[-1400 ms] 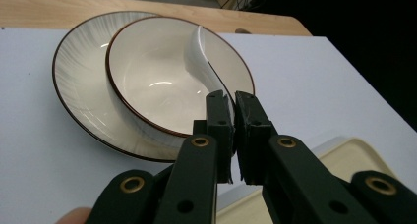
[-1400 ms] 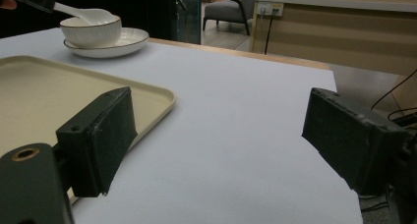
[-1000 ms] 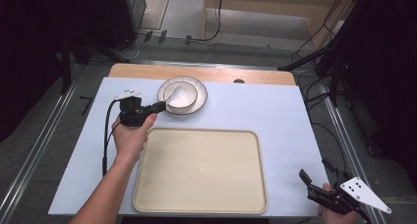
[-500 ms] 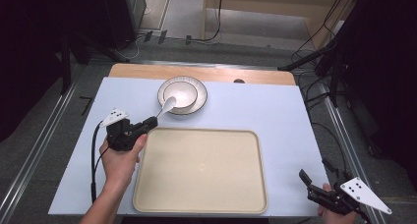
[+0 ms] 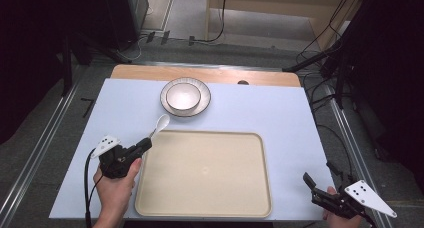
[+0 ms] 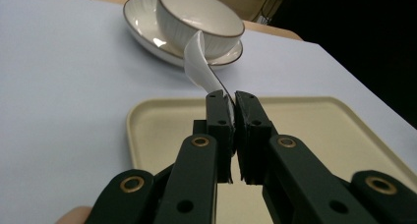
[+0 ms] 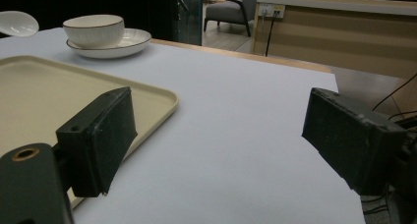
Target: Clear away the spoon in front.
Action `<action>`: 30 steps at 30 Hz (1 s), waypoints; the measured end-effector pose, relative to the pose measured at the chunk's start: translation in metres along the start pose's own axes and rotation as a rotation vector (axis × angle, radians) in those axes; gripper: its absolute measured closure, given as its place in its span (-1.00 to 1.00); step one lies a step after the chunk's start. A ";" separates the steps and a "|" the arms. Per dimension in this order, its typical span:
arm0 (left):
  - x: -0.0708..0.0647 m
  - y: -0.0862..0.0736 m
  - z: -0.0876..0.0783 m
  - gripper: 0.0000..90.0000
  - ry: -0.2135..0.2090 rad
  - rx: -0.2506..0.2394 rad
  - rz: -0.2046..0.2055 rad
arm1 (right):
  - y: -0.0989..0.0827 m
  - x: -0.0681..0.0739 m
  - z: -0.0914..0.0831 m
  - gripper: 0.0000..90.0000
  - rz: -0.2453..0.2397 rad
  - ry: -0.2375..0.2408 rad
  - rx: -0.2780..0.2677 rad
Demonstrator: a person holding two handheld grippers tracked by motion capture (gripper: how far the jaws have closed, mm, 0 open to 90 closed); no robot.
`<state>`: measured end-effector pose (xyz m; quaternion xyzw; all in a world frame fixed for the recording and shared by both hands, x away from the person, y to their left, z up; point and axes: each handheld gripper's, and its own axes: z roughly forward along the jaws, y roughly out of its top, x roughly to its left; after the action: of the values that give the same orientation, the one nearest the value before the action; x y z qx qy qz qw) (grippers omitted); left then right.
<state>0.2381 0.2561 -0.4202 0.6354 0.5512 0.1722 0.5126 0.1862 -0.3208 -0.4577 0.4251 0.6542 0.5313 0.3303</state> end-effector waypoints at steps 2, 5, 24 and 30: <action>0.002 -0.006 -0.001 0.93 0.010 0.008 -0.005 | 0.000 0.000 0.000 -0.70 0.001 0.000 0.000; 0.003 -0.015 -0.004 0.93 0.013 0.001 -0.013 | 0.001 0.001 0.000 -0.70 0.000 0.001 -0.001; 0.006 -0.029 0.006 0.92 0.044 0.060 -0.021 | 0.001 0.002 -0.001 -0.70 -0.006 0.003 -0.003; 0.009 -0.032 0.012 0.59 0.077 0.116 -0.020 | 0.001 0.002 -0.002 -0.70 -0.005 0.002 -0.001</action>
<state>0.2336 0.2547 -0.4551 0.6516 0.5857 0.1592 0.4551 0.1840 -0.3192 -0.4564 0.4229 0.6554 0.5311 0.3311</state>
